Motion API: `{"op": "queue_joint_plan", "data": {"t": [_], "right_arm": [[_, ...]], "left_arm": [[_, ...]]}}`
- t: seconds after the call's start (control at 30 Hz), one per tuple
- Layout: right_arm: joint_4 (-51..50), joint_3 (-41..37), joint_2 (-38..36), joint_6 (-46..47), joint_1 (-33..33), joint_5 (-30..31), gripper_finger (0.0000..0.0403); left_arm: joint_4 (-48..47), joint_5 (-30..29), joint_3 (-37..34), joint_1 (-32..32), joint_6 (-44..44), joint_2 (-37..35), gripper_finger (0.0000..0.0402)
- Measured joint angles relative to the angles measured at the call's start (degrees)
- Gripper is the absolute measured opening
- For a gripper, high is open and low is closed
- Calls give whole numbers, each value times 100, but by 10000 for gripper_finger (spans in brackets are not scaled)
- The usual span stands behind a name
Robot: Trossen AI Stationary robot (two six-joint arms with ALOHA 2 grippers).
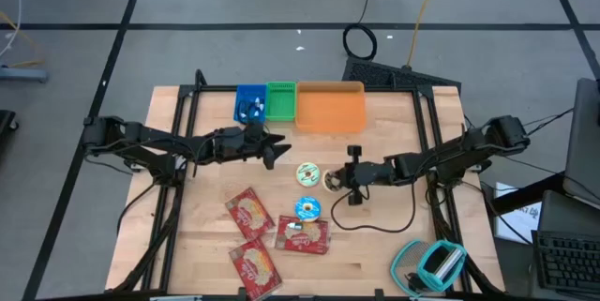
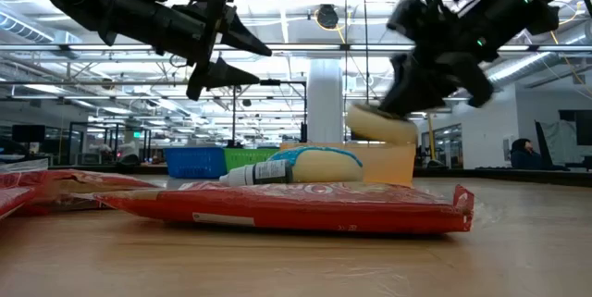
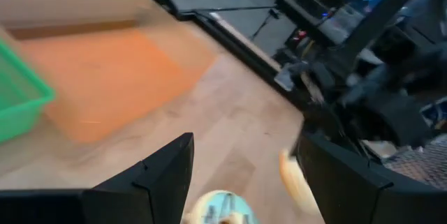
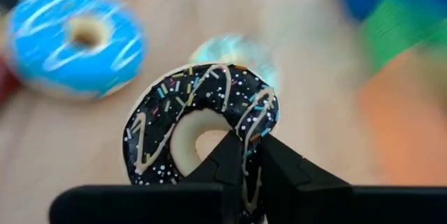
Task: Pick & Place Food Item
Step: Put the black donut into the green bin
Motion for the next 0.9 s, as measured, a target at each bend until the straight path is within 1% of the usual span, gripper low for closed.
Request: {"op": "queue_joint_plan", "data": {"t": [0.13,0.2,0.23,0.33,0.43,0.6,0.73,0.9], "right_arm": [[689,2,-107,-808,-4,823,24],[1054,1,-106,-1203,-4,1140,29],[1259,1,-106,-1390,-5,1195,32],[1717,3,-82,-1813,-37,1216,33],[2003,2,-82,-2032,-68,1347,29],[2038,5,-80,-2192,-152,1407,26],[2053,5,-84,-2337,-166,1453,28],[2289,5,-84,-2562,-166,1451,26]], "left_arm": [[684,-2,34,-191,-215,341,257],[710,-2,151,-268,-237,549,257],[710,-2,236,-305,-250,664,257],[714,-2,542,-382,-248,1020,257],[711,3,912,-444,-218,1387,257],[715,11,1478,-536,36,1844,257],[674,9,1722,-576,164,1983,257],[485,9,1808,-562,167,1983,257]]}}
